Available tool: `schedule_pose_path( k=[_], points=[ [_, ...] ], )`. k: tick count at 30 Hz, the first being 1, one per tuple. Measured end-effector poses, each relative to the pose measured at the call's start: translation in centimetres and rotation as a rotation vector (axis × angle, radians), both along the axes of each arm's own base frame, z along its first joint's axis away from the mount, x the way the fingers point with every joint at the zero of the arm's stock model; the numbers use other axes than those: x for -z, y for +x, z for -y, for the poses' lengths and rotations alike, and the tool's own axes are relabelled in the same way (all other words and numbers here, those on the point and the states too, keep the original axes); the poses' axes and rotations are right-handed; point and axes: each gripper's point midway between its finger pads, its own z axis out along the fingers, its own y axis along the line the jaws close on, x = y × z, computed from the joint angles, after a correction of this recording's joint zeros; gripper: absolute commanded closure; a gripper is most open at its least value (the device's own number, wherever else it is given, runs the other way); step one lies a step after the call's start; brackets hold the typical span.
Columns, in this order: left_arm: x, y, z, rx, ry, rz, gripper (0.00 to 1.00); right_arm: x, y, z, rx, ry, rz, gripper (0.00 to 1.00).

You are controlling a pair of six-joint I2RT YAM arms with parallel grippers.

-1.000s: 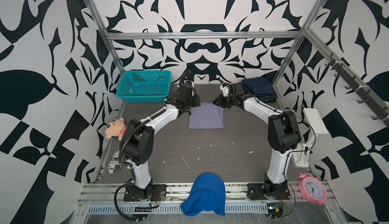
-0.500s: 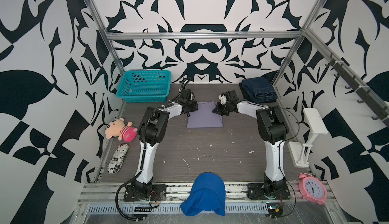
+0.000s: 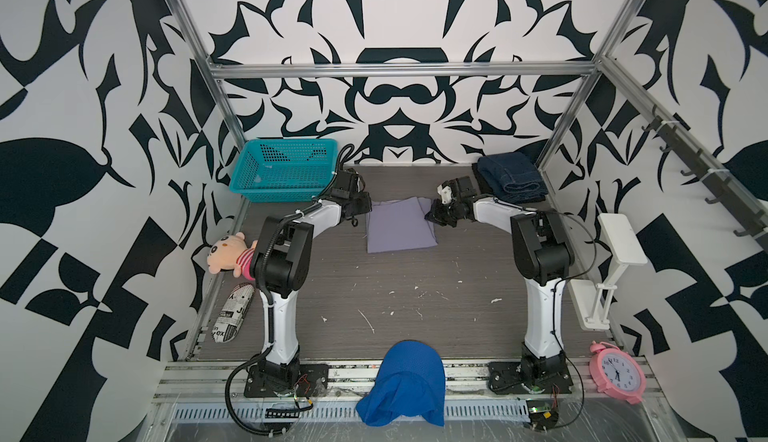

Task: Fold and stack the skirts
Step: 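Grasp the folded skirt's edge with the right gripper and lift it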

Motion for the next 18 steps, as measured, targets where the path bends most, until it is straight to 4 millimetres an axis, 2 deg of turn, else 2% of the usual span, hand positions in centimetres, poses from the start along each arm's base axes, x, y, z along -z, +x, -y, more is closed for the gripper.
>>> schedule_pose_path(
  k=[1,3,4,7,9,12,18],
  points=[
    [-0.8,-0.2,0.3,0.006,0.001,0.014,0.77,-0.9,-0.2,0.1,-0.002,0.002,0.013,0.73],
    [-2.9,-0.9,1.4,0.024,0.001,0.049,0.76,-3.3,-0.7,0.2,-0.008,0.009,0.054,0.51],
    [-3.6,-1.2,1.9,0.034,0.000,0.063,0.76,-4.5,-1.0,0.3,-0.015,0.012,0.081,0.43],
    [-5.3,-2.2,3.5,0.061,-0.009,0.089,0.76,-7.9,-1.7,0.8,-0.020,0.023,0.157,0.30],
    [-5.2,-3.1,4.4,0.078,-0.013,0.086,0.76,-8.7,-2.2,1.2,-0.022,0.023,0.182,0.27],
    [-2.9,-4.6,4.9,0.094,0.005,0.042,0.76,-7.4,-2.6,1.8,-0.021,0.009,0.162,0.26],
    [2.8,-6.0,4.6,0.090,0.050,-0.072,0.77,-1.0,-3.2,2.2,-0.032,-0.009,0.020,0.26]
  ],
)
